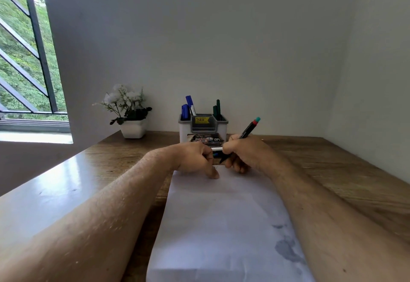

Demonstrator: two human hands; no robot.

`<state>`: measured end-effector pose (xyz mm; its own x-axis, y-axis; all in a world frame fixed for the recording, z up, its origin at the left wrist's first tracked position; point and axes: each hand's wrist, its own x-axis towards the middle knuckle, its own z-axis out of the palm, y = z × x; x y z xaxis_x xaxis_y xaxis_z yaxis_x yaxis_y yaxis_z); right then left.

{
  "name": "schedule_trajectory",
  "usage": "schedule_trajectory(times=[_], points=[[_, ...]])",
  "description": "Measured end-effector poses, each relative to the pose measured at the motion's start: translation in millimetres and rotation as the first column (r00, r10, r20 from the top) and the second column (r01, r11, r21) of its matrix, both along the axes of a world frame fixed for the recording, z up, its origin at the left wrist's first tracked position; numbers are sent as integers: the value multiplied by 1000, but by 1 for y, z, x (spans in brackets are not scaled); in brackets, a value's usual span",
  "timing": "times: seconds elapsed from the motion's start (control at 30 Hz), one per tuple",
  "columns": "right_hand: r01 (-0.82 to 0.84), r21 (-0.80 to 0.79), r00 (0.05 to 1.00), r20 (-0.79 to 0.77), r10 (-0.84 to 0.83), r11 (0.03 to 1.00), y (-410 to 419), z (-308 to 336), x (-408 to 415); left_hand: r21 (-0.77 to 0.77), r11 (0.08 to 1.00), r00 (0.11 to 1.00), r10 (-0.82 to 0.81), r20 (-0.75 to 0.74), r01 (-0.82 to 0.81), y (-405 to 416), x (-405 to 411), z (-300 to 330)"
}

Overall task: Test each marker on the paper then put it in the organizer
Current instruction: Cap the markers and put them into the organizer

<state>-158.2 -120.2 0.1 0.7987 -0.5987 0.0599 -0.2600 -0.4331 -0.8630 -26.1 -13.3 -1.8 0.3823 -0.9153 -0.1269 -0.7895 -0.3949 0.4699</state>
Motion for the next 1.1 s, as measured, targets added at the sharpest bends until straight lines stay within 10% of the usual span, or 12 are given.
schedule_trajectory(times=[1.1], points=[[38, -160, 998, -47, -46, 986, -1, -3, 1, 19, 1000, 998, 0, -56, 1, -2, 0, 1]])
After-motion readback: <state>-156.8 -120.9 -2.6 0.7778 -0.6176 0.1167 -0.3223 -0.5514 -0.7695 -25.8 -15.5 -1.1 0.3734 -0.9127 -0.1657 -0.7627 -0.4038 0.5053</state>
